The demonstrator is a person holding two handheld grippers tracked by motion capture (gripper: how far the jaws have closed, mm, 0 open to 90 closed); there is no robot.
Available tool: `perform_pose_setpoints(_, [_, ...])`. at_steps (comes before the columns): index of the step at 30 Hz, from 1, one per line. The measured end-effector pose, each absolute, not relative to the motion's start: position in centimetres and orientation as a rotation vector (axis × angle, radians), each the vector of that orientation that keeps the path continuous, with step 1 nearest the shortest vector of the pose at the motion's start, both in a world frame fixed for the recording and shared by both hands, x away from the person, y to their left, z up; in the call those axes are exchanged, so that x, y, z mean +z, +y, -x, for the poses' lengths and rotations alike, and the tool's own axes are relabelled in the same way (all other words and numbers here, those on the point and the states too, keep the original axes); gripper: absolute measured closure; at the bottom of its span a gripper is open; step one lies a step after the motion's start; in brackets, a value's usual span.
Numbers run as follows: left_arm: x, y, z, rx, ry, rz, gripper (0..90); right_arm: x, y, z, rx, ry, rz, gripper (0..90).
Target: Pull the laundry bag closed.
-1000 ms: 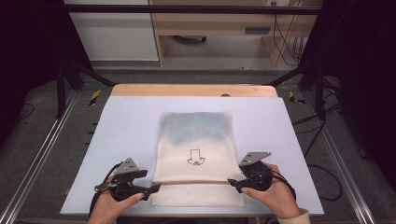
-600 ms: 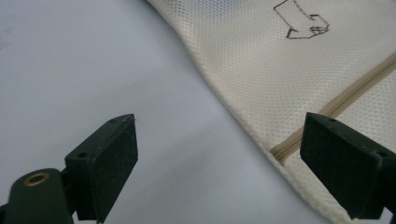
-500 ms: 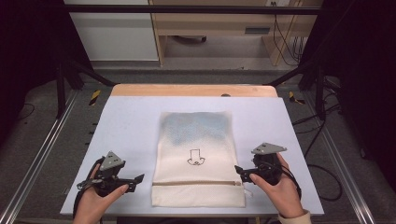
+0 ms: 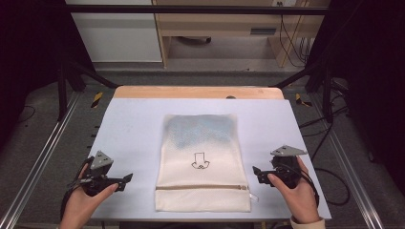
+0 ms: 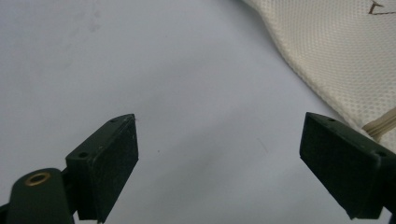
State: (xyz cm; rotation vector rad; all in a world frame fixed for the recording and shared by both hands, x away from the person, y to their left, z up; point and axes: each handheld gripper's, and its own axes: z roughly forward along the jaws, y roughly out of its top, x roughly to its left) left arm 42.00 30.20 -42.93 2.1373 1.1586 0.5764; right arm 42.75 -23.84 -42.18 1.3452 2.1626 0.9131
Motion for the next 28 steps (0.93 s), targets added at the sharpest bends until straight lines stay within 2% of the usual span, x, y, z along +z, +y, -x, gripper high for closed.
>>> perform_pose_setpoints(10, [-43.4,32.8,-42.2,0.597,1.221,-2.137,12.0,-43.9,-26.2,-42.4,0.860,2.132,-1.463,8.4])
perform_pose_setpoints(18, [-44.1,33.9,-42.0,0.631,1.298,-2.186,11.7,-45.4,-27.3,-40.7,0.817,2.149,-1.489,10.4])
perform_pose_setpoints(28, [-44.2,32.6,-42.4,0.641,1.230,-2.133,6.7,-45.5,-27.4,-40.9,0.886,2.051,-1.502,5.7])
